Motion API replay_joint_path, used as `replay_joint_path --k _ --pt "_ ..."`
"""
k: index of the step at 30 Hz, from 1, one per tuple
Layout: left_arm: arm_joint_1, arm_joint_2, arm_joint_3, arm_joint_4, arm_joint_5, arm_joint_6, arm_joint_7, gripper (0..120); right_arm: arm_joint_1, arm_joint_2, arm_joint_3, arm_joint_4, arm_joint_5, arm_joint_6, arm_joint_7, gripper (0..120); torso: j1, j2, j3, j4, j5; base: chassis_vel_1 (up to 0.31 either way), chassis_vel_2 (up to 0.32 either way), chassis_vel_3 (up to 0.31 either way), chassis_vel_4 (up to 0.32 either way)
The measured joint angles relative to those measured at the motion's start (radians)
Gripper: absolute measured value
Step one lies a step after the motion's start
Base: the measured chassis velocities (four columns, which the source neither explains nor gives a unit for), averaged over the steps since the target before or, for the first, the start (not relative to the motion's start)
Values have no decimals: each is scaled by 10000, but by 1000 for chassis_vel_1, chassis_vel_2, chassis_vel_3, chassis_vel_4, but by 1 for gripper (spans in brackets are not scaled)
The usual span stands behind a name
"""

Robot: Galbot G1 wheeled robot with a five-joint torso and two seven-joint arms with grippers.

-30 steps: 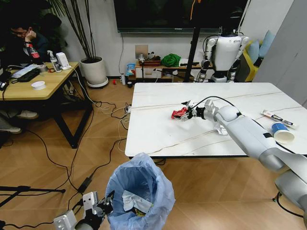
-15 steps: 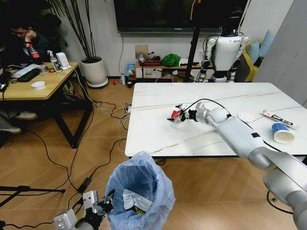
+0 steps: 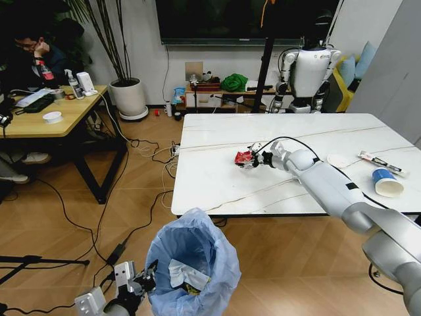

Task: Pick up the trash bin and place the trash from the table into it.

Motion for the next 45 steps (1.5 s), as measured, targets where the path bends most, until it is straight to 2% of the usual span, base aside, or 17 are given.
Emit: replay_joint_path --k 9,19,22,23,24,27,29,32,33,37,45 --pt "2 -2 -19 4 -11 -7 1 0 -20 391 -82 -289 -39 -17 138 100 0 0 1 3 1 0 0 0 0" --pt "-30 9 -9 27 -32 -14 2 0 92 477 -69 -558 -126 -2 137 98 0 0 0 1 0 0 0 0 0" --pt "-40 12 -4 33 -35 -14 2 0 99 476 -60 -583 -123 -2 129 88 0 0 0 1 0 0 0 0 0" --pt "-45 17 0 39 -38 -14 2 0 101 466 -56 -599 -119 -2 117 79 0 0 0 1 0 0 0 0 0" --pt "-45 17 0 39 -38 -14 2 0 101 466 -56 -599 -119 -2 117 79 0 0 0 1 0 0 0 0 0" --pt "-52 46 2 49 -51 -14 2 0 102 408 -43 -609 -111 13 135 64 0 1 -1 0 -2 0 0 0 0" --pt "-52 50 1 50 -56 -16 3 0 98 403 -44 -607 -112 15 140 62 0 1 -1 1 0 0 0 0 0" --pt "-54 75 -18 53 -93 -21 2 0 74 423 -56 -609 -121 17 161 47 0 1 -1 0 1 0 0 0 0" --pt "-54 75 -18 53 -93 -21 2 0 74 423 -56 -609 -121 17 161 47 0 1 -1 0 1 0 0 0 0" --pt "-80 145 -88 63 -198 -24 1 0 93 499 -95 -679 -146 33 182 30 -1 2 -2 3 -3 0 0 0 0" --pt "-205 186 -59 127 -258 -25 -38 0 120 280 -173 -573 -81 27 149 26 -1 1 0 5 1 0 0 0 0"
